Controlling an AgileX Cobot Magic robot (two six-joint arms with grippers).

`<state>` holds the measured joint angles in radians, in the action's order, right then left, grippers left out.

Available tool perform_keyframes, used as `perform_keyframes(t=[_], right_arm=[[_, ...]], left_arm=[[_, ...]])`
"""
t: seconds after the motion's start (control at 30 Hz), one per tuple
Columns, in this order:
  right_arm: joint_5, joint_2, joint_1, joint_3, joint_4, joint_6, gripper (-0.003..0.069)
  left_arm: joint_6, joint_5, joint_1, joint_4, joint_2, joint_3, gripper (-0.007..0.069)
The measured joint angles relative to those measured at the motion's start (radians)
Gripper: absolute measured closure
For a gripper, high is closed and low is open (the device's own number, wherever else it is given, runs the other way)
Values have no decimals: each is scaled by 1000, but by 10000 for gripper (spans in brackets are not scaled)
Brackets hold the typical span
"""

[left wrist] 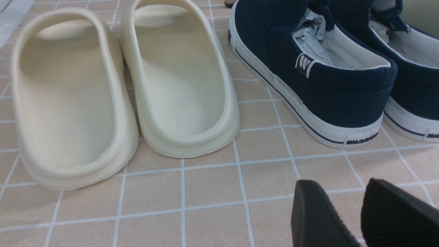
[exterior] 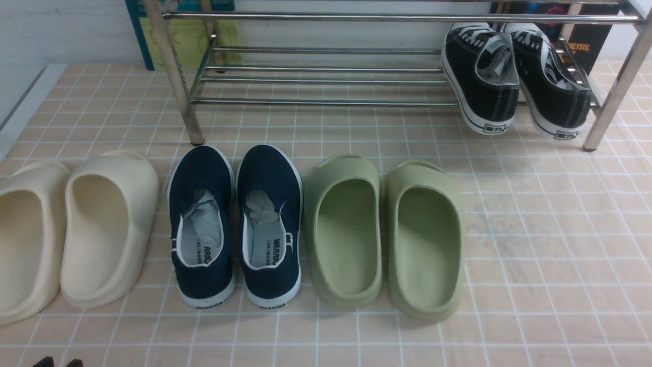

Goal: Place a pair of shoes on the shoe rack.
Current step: Use the left arm to grab the shoe closest to it

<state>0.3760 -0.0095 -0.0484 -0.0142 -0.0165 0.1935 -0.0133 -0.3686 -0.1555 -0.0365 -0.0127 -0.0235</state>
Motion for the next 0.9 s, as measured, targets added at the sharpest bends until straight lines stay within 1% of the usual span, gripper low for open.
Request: perform_keyframes(t=[0.3, 0.47, 0.57, 0.67, 0.8, 0.83, 0.9], right_arm=[[0, 0, 0, 0, 0, 0, 470], [0, 0, 0, 0, 0, 0, 461], [0, 0, 0, 0, 0, 0, 459], [0, 0, 0, 0, 0, 0, 453], [0, 0, 0, 0, 0, 0, 449], [0, 0, 0, 0, 0, 0, 448], [0, 0, 0, 0, 0, 0, 443]], left_arm=[[0, 0, 0, -3, 0, 0, 385], [0, 3, 0, -35, 0, 0, 385], [0, 31, 0, -52, 0, -2, 385], [0, 184, 0, -90, 0, -6, 385], [0, 438, 0, -115, 0, -6, 385], [0, 452, 0, -115, 0, -6, 385], [-1, 628, 0, -118, 0, -6, 385]])
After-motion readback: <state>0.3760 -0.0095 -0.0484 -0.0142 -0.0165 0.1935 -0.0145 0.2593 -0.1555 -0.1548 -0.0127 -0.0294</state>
